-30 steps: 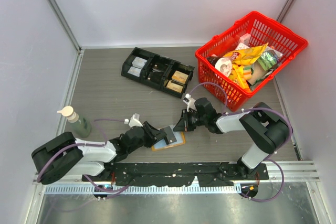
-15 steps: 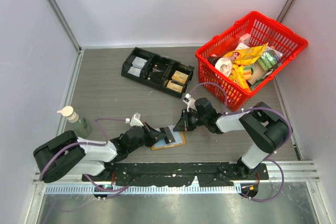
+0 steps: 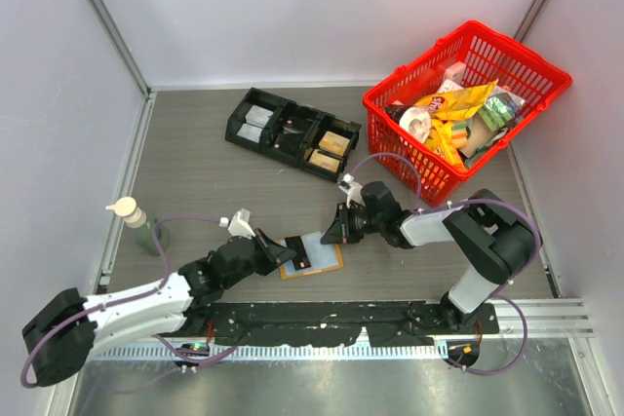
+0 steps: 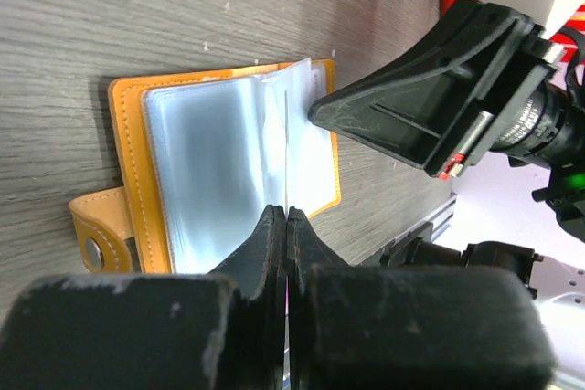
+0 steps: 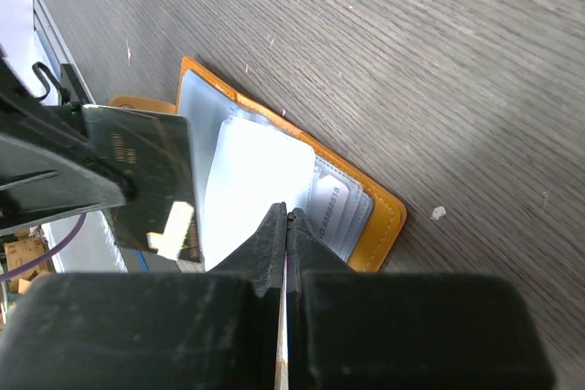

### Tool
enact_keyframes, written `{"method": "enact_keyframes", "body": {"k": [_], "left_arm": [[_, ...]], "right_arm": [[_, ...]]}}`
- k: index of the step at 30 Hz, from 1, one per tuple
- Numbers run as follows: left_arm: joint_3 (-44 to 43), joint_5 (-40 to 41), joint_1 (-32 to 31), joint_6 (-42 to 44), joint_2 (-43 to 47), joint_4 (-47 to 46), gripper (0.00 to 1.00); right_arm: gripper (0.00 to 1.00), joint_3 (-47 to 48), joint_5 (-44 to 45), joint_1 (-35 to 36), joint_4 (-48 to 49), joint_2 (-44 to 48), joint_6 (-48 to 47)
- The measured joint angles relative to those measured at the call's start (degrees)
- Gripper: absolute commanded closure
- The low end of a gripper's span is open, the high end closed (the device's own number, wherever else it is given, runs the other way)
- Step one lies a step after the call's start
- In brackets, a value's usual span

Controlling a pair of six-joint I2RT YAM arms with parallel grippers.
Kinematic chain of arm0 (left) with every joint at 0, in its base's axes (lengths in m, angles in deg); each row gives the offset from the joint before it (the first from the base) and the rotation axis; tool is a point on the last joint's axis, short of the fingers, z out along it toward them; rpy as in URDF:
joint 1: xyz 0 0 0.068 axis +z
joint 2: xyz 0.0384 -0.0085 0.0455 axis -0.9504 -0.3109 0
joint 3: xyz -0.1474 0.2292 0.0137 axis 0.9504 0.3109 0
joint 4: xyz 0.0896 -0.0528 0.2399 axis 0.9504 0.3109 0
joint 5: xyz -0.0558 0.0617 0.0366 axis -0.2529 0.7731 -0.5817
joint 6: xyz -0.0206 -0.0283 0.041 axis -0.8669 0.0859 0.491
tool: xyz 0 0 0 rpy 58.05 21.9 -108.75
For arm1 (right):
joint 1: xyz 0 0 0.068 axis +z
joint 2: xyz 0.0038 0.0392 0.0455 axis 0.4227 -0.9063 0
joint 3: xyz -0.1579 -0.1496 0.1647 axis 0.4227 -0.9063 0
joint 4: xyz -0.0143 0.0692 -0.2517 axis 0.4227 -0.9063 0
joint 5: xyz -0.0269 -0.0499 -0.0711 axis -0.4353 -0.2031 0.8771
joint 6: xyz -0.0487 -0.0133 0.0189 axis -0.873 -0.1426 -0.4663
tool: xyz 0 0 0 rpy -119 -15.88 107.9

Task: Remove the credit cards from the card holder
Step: Remove the credit card from the card holder.

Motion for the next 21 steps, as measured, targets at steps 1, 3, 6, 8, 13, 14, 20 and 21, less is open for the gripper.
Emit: {"method": "enact_keyframes", "body": {"k": [1,3,6,8,13,14,20,21], "left_arm": [[-0.83,0.24,0.00,1.40,2.03,3.02,1.00],[-2.62,0.70,0.00,4.07,6.14,8.15,1.00],[-6.51,1.77,0.00,9.25,11.67,15.08,1.00],[-9.53,2.23,0.02,13.57,13.42,18.95,1.00],[-19.50,2.08,0.26,25.92,11.21,28.81,1.00],[-22.34,1.81,0.26,29.05,9.79,30.95,1.00],[-35.56,-2.51,0.28,47.78,1.60,40.15,1.00],[-37.03,-3.67,0.28,50.49,0.74,41.44,1.00]], "right_arm": [[0.98,0.04,0.28,0.00,-0.33,0.24,-0.02],[0.97,0.28,0.94,0.02,-1.44,0.81,-0.15],[0.92,0.96,2.01,0.07,-5.20,2.56,-1.05],[0.87,1.60,3.30,0.07,-9.44,4.50,-2.27],[0.65,3.96,7.13,0.04,-22.97,12.28,-7.63],[0.62,4.94,7.54,0.04,-25.38,14.32,-9.03],[0.35,11.89,7.72,0.04,-32.89,28.13,-18.56],[0.32,12.76,7.28,0.04,-33.27,30.53,-20.09]]}}
